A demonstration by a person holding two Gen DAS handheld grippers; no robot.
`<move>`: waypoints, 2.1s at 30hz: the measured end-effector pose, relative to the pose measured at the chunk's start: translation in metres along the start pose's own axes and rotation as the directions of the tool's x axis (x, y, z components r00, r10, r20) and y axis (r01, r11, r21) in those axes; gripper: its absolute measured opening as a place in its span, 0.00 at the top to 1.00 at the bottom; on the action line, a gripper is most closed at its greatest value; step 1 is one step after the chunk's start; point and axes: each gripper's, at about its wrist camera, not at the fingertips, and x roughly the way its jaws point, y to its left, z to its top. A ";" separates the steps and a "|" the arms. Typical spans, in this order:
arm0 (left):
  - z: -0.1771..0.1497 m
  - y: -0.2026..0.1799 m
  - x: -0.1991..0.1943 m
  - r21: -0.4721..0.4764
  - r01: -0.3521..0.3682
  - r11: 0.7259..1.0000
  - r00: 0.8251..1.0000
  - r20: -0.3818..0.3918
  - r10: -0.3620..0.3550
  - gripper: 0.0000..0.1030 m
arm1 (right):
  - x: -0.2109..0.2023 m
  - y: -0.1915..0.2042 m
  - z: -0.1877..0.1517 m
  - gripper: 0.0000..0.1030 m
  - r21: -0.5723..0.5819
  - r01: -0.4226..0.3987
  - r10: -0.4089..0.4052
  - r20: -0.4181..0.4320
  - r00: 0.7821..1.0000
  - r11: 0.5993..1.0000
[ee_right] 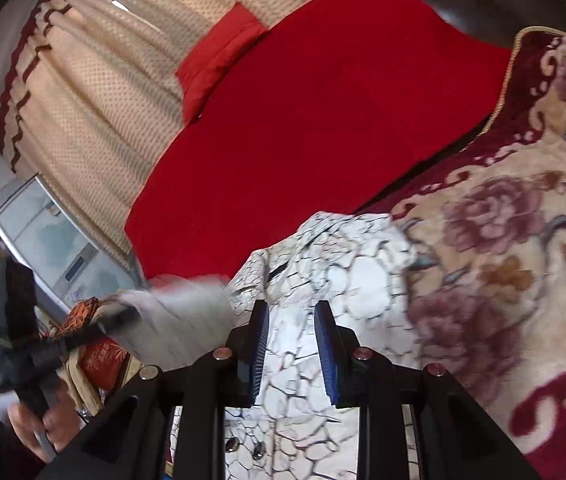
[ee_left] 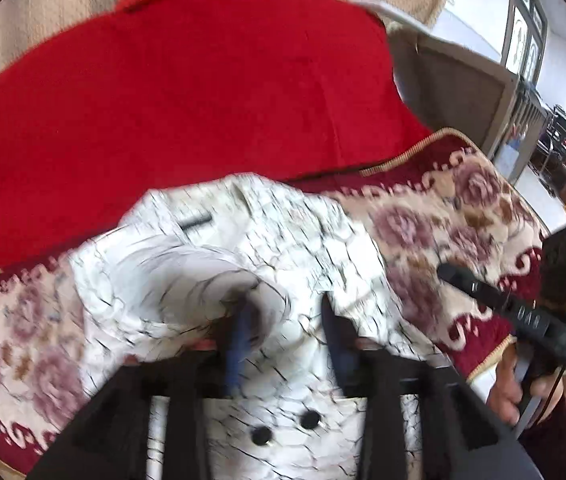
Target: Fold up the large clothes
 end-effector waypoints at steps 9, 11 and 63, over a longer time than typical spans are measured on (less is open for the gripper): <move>-0.033 0.116 -0.035 -0.296 -0.089 0.951 0.991 0.066 0.114 0.34 | 0.028 0.008 -0.002 0.21 0.074 -0.104 0.113 -0.124 0.986 0.992; -0.048 0.145 -0.032 -0.351 -0.136 0.926 0.987 0.036 0.159 0.34 | 0.050 0.028 -0.004 0.21 0.042 -0.141 0.147 -0.192 0.970 0.989; -0.100 0.126 0.078 -0.302 -0.343 0.889 0.934 -0.211 0.289 0.32 | 0.105 0.005 -0.003 0.61 -0.278 0.324 -0.398 -0.278 0.874 0.905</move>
